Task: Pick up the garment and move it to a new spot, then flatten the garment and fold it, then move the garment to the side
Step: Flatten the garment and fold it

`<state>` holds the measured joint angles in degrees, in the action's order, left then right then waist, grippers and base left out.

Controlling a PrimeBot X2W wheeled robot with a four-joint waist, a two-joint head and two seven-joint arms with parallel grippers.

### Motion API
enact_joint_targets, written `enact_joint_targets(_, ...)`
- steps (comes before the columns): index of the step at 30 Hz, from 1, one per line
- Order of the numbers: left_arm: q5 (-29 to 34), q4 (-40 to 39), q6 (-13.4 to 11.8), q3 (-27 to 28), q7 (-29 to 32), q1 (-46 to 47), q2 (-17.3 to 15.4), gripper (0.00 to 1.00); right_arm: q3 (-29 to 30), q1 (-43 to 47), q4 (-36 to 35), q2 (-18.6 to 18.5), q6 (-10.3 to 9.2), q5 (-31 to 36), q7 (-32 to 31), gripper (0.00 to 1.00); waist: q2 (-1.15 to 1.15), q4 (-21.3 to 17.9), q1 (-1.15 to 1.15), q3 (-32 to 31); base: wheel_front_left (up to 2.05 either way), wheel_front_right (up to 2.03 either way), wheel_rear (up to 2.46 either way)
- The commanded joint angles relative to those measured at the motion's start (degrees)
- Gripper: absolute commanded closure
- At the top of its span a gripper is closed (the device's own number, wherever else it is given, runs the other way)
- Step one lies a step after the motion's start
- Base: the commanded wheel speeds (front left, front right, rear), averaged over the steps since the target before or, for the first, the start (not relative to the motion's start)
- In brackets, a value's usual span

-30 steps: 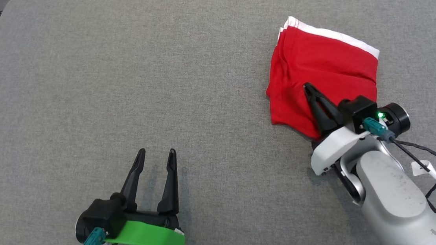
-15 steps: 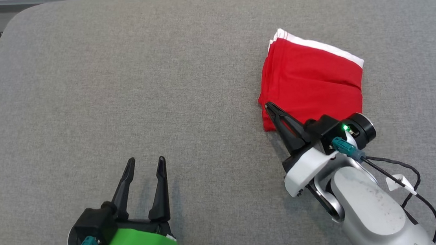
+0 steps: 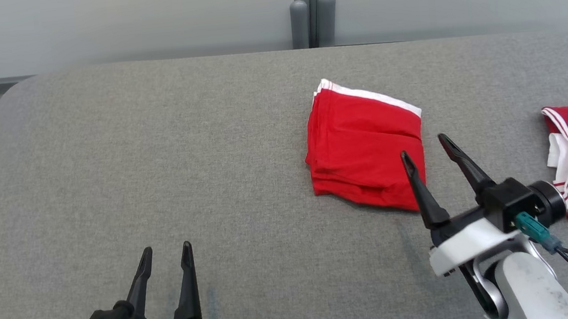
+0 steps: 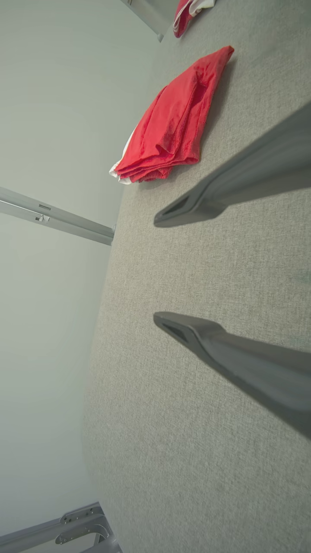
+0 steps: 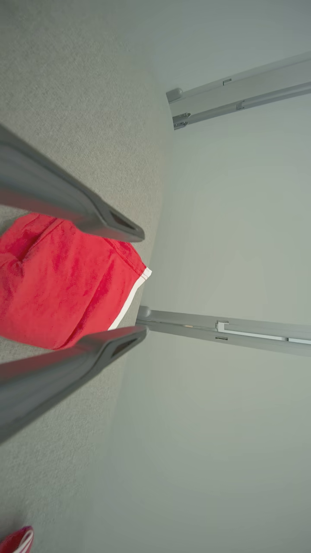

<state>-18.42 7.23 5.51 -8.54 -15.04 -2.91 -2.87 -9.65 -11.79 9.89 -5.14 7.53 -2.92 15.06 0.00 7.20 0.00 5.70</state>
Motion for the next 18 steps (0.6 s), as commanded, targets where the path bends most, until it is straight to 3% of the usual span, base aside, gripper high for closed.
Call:
enact_joint_targets(1, 0.5, 0.2, 0.2, 0.5, -0.2, -1.1, -0.1, 0.00, 1.2, 2.0, -0.5, -0.1, -0.09, -0.2, 0.1, 0.00, 0.00, -2.5, 0.00, -2.8, 0.00, 0.00, 0.00)
enact_joint_targets(9, 1.2, 1.8, 0.6, 3.3, -0.1, -2.6, -0.1, 0.00, 10.4, 10.3, -0.1, -0.1, -0.09, 0.3, 0.1, 0.00, 0.00, -3.7, 0.00, -4.9, 0.00, 0.00, 0.00)
enact_joint_targets(18, 2.5, 5.3, 1.4, 4.5, -0.2, -1.2, -0.1, 0.00, 16.5, 15.3, 1.9, 0.7, -0.09, 1.4, 0.1, 0.00, 0.00, -3.6, 0.00, -5.4, 0.00, 0.00, 0.00)
